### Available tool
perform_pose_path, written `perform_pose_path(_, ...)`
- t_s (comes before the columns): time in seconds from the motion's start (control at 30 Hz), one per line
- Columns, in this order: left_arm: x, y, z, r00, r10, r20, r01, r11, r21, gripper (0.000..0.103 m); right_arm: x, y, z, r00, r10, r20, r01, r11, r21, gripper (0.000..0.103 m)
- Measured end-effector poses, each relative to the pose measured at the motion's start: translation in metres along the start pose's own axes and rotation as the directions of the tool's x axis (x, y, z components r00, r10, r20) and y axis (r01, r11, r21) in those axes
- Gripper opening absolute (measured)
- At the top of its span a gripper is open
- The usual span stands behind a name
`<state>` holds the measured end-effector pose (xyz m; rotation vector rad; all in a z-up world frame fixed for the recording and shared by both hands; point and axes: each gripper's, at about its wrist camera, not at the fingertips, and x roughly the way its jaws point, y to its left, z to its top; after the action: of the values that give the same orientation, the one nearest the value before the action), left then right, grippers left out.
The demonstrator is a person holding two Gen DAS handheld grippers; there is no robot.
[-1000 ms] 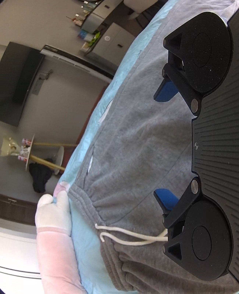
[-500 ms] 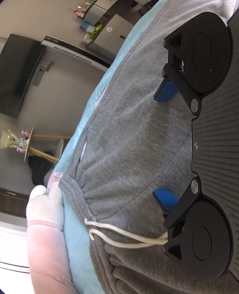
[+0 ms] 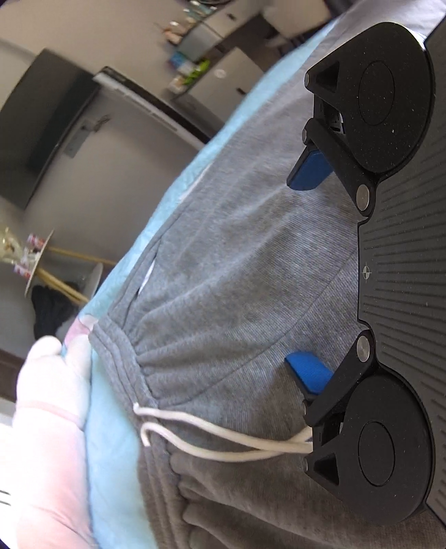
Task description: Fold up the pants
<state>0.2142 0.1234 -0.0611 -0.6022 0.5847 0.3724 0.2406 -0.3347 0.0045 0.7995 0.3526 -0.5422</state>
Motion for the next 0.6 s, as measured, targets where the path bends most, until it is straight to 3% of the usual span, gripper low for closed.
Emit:
perform_pose_path(0.1, -0.004, 0.000, 0.001, 0.999, -0.032, -0.020, 0.032, 0.999, -0.006, 0.103, -0.088, -0.046, -0.036, 0.999, 0.030, 0.024, -0.031, 0.998, 0.052, 0.004)
perform_pose_path(0.2, -0.007, -0.003, 0.004, 0.991, -0.122, -0.061, 0.120, 0.992, -0.041, 0.103, -0.132, -0.096, -0.066, 1.000, 0.009, -0.007, -0.008, 0.994, 0.108, 0.004)
perform_pose_path(0.27, -0.006, -0.008, 0.005, 0.976, -0.200, -0.091, 0.196, 0.979, -0.053, 0.103, -0.135, -0.119, -0.072, 0.998, -0.033, -0.058, 0.040, 0.991, 0.125, 0.004)
perform_pose_path(0.4, 0.009, -0.019, 0.018, 0.929, -0.336, -0.154, 0.318, 0.939, -0.128, 0.103, -0.125, -0.138, -0.079, 0.994, 0.019, -0.106, 0.001, 0.982, 0.191, 0.013)
perform_pose_path(0.53, 0.038, -0.034, 0.041, 0.913, -0.377, -0.157, 0.354, 0.922, -0.159, 0.101, -0.108, -0.149, -0.082, 0.987, 0.102, -0.128, -0.064, 0.961, 0.271, 0.030)
perform_pose_path(0.6, 0.062, -0.045, 0.050, 0.897, -0.399, -0.187, 0.367, 0.911, -0.187, 0.088, -0.101, -0.150, -0.084, 0.984, 0.133, -0.122, -0.091, 0.949, 0.302, 0.031)
